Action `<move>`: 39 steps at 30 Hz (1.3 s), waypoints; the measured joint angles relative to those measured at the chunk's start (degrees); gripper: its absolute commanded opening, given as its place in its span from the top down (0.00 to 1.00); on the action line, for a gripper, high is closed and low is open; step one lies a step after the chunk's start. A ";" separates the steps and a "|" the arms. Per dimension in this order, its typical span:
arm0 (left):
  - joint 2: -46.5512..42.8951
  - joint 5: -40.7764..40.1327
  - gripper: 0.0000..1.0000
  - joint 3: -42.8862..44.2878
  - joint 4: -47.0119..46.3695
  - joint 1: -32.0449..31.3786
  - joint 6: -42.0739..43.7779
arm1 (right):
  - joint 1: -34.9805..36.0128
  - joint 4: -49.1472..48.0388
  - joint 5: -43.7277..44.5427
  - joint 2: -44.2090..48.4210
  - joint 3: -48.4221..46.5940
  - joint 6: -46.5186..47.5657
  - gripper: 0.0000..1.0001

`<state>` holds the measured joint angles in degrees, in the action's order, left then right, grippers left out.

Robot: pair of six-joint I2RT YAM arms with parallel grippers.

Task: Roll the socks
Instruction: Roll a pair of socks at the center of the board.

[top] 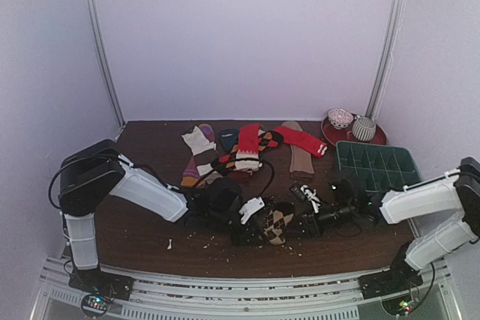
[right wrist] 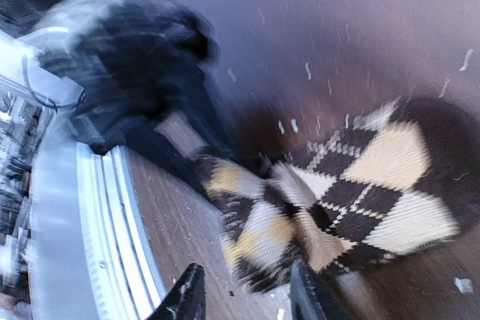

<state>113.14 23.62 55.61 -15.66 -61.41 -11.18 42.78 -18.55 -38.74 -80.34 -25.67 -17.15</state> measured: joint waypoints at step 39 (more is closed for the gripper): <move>5.20 10.78 1.00 7.98 8.90 4.02 -7.08 | 10.91 -21.00 21.90 -9.53 4.39 16.61 0.86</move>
<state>118.34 34.39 63.59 -6.76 -57.39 -18.26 53.69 -39.55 -16.84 -89.86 -21.28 -0.54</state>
